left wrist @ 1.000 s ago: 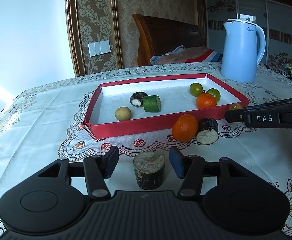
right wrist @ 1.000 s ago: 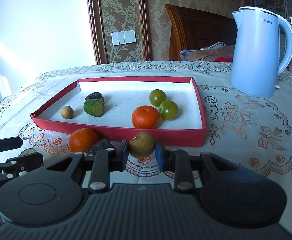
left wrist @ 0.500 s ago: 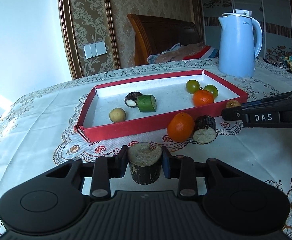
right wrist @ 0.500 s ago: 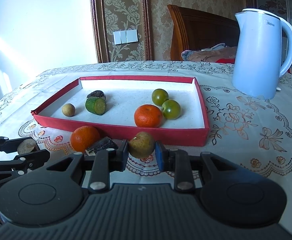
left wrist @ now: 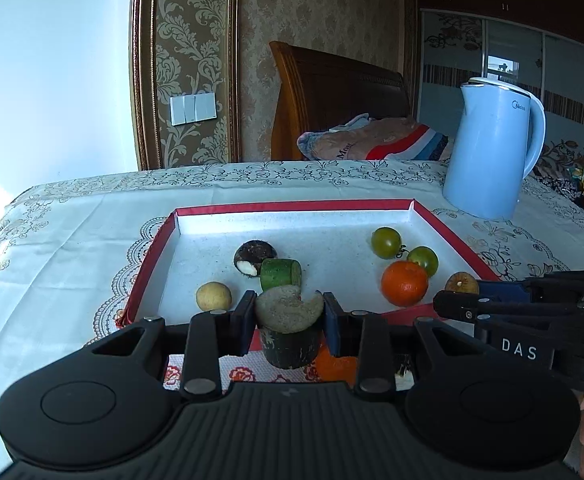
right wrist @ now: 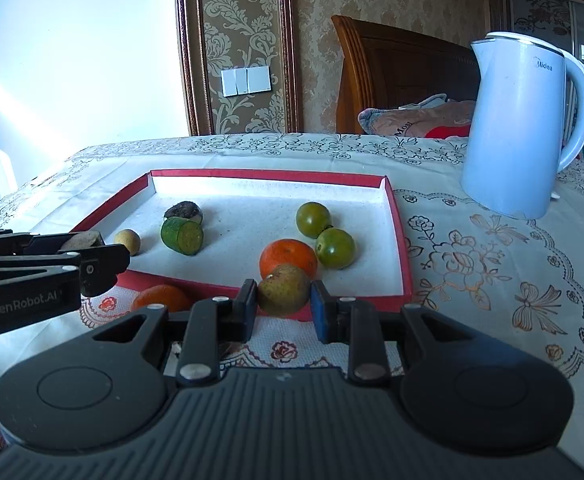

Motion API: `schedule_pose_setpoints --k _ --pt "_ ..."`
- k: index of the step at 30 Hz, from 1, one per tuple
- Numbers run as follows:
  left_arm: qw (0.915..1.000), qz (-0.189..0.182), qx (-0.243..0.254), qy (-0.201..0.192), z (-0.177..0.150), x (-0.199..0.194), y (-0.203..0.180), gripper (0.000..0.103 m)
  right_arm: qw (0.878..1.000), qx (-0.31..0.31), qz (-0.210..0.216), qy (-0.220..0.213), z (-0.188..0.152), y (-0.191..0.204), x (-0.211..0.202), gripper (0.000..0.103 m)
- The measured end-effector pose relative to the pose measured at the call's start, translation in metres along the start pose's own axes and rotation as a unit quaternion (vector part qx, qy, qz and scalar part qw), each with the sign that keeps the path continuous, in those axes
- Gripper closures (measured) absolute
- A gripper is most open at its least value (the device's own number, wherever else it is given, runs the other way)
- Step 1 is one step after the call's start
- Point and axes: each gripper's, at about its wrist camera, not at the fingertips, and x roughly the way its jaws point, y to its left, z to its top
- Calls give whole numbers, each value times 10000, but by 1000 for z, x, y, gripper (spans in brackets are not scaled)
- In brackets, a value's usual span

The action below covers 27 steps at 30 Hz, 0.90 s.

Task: Organize fruits
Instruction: 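Lower both tools into the tray and open them to release eggplant chunk and pear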

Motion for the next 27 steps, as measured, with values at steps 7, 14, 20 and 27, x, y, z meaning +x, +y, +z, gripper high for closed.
schedule_pose_setpoints --k 7,14,20,27 --pt "9997 181 -100 156 10 31 5 69 9999 19 -106 58 17 0 24 76" --pt "9987 311 -298 267 15 51 11 69 9997 132 -180 124 29 -4 51 76" --pt "9977 461 -352 338 18 66 15 69 9996 126 -228 81 37 -2 63 76" --pt "9971 525 -422 349 22 74 17 69 9996 50 -258 99 44 5 77 76"
